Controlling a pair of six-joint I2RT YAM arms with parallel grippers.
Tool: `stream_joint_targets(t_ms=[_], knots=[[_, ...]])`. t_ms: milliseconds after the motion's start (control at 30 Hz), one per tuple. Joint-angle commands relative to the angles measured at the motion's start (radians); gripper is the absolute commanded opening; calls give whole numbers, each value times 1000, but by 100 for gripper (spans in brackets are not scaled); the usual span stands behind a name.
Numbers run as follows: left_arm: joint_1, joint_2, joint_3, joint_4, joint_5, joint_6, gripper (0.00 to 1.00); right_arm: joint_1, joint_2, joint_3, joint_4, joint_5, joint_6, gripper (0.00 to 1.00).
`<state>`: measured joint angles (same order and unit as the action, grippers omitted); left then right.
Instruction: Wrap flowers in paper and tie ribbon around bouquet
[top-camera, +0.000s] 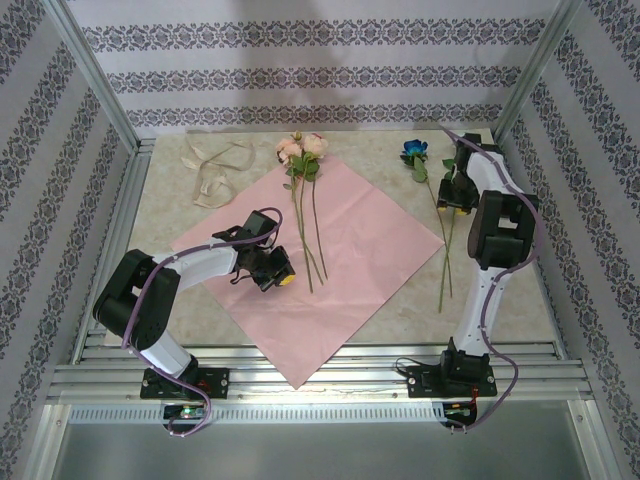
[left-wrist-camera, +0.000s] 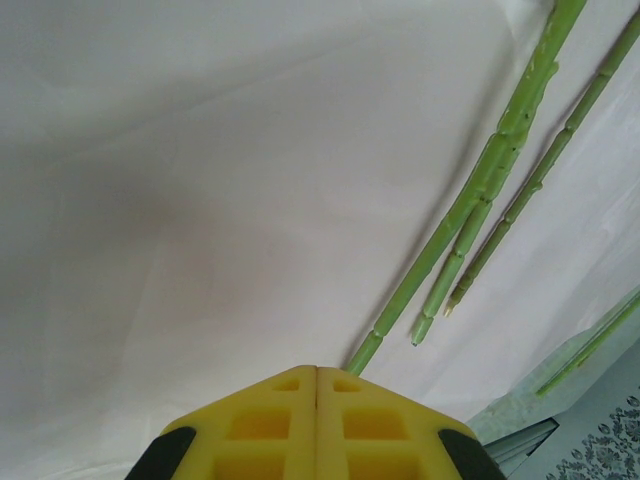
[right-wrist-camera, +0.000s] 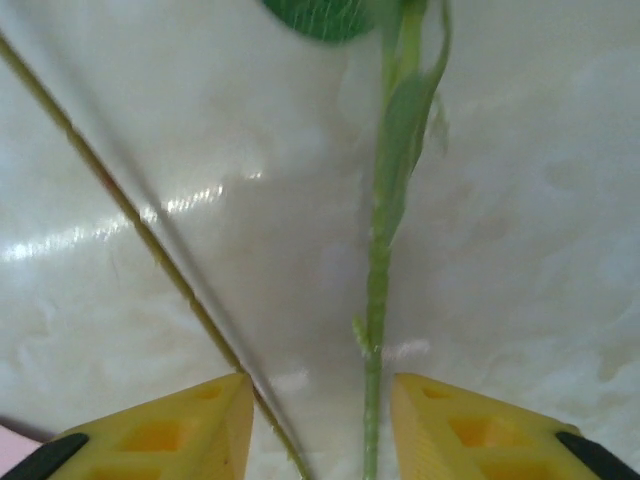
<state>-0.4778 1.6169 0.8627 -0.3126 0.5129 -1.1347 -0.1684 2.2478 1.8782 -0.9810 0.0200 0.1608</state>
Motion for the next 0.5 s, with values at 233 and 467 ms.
stream_joint_targets(t_ms=[233,467], knots=[[2,0,10,0,0,-13,0,-29,103,106,-74,39,11,38],[2,-1,22,-20,0,-5,0,-25,173,176,-107,22,-23,23]])
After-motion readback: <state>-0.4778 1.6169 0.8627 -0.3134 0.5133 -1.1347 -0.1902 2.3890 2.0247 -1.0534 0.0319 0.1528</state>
